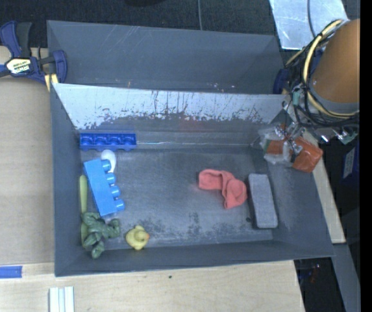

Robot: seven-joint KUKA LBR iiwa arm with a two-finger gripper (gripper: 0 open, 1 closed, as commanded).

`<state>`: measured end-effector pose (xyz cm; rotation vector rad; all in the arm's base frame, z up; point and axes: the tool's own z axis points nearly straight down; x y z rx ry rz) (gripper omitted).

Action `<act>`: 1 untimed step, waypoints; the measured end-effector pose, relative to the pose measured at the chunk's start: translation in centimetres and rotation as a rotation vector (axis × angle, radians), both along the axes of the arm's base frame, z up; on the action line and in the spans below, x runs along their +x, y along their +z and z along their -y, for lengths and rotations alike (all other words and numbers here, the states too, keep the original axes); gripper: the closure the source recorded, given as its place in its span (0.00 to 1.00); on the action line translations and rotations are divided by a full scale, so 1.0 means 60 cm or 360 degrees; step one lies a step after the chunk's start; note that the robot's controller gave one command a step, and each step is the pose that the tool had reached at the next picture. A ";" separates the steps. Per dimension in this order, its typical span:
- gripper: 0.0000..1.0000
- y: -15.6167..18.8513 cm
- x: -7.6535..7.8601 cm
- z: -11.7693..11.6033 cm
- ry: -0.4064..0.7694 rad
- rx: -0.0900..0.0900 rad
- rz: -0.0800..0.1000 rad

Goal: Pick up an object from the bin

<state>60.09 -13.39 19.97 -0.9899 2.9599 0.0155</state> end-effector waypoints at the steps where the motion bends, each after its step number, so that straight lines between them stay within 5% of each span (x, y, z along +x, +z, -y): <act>1: 1.00 0.061 0.004 0.002 -0.0001 -0.0002 0.0011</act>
Offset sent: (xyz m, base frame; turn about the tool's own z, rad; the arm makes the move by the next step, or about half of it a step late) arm 0.0154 -0.0105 0.0111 0.0105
